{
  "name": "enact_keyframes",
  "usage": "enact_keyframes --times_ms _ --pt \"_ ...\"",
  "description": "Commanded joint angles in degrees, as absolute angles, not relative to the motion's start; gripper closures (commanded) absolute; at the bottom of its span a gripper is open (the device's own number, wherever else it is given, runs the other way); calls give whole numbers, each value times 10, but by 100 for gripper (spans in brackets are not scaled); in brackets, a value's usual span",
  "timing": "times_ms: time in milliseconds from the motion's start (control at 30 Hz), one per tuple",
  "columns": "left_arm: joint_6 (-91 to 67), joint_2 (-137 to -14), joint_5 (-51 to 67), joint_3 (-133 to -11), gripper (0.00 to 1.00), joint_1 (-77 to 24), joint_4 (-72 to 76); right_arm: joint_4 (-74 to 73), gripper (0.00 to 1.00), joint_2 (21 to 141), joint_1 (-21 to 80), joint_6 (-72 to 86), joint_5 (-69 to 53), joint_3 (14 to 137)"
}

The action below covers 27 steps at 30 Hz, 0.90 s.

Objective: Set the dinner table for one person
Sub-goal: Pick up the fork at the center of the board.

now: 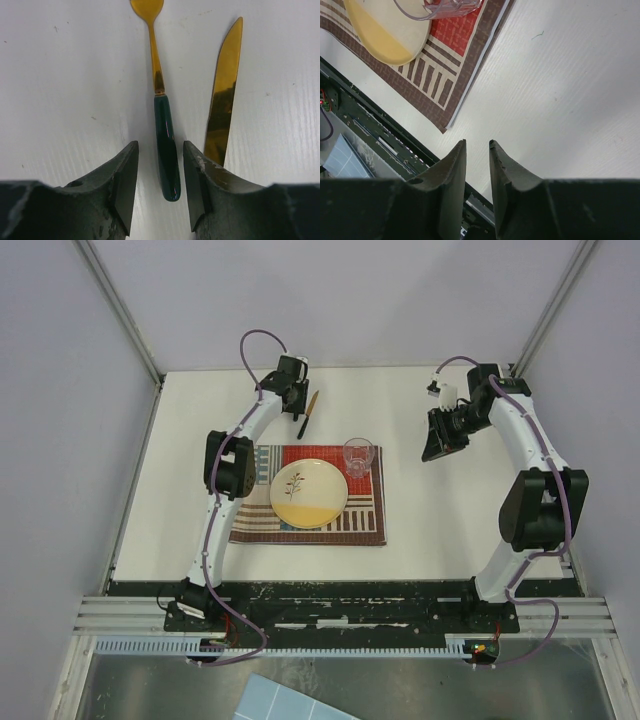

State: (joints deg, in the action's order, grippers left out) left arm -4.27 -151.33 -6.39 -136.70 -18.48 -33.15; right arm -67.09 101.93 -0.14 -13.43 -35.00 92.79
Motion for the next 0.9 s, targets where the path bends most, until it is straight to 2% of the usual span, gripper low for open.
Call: enact_keyframes --times_ms 0,100,200,267,367,400,600,867 --pt "-64 -1535 -36 -1363 53 -185 -443 -653 67 982 -4 -129 -369 923" --pt "-70 -1537 -26 -1365 55 -183 -457 -652 67 982 -4 -126 -373 921" --pt "-72 -1538 -22 -1364 63 -181 -461 -651 67 978 -5 -126 -374 920" --pt "-70 -1539 -19 -1364 72 -180 -462 -650 67 976 -5 -126 -372 920" --pt "-72 -1542 -10 -1364 95 -177 -466 -649 67 976 -5 -124 -373 919" --pt "-72 -1542 -8 -1364 97 -176 -467 -649 67 976 -4 -124 -373 919" --pt "-56 -1523 -24 -1356 97 -175 -468 -646 68 981 -5 -118 -371 922" --pt "-20 -1440 -69 -1314 97 -175 -422 -644 68 980 -5 -112 -369 923"
